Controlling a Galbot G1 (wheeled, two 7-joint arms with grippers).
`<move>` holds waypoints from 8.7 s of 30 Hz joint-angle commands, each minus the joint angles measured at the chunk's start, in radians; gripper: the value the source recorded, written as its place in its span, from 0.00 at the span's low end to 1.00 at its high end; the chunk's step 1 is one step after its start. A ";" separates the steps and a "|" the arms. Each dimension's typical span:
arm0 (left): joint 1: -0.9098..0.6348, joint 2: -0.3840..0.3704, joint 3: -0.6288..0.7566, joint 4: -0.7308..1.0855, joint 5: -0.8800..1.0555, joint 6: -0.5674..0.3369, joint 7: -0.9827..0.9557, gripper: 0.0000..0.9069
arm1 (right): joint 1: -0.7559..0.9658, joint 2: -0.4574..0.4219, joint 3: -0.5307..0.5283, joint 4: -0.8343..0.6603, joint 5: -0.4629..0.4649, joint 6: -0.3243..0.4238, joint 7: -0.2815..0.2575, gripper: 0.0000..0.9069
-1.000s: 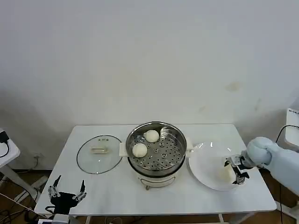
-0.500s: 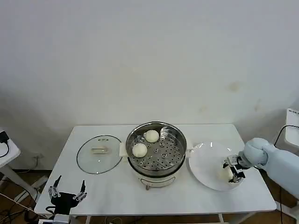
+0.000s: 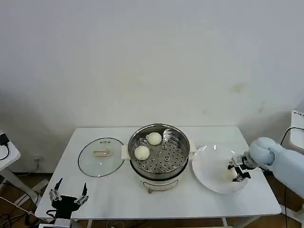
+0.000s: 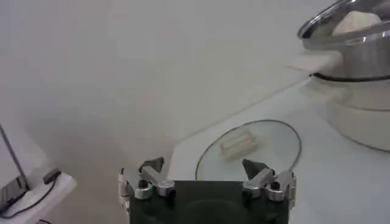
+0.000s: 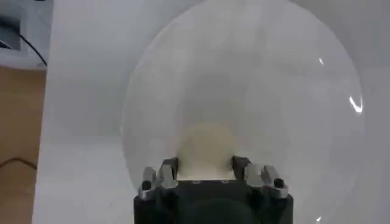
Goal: Take steamed baozi put them in steamer then cover it.
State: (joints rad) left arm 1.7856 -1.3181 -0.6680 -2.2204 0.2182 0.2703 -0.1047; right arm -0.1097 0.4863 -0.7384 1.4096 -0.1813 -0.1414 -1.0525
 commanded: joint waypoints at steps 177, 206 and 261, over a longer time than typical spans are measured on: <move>0.002 0.007 -0.055 0.014 -0.016 0.002 0.002 1.00 | -0.071 0.237 0.162 -0.400 -0.079 -0.047 0.004 0.76; -0.013 0.007 -0.041 -0.003 -0.009 0.006 0.004 1.00 | 0.632 0.116 -0.331 0.082 0.328 -0.209 0.027 0.76; -0.026 0.003 -0.067 0.014 -0.019 0.003 0.004 1.00 | 0.528 0.499 -0.487 -0.025 0.553 -0.450 0.169 0.77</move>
State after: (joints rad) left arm 1.7585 -1.3145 -0.7347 -2.2076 0.1993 0.2736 -0.0999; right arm 0.4319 0.9735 -1.2285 1.4132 0.3913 -0.5902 -0.8817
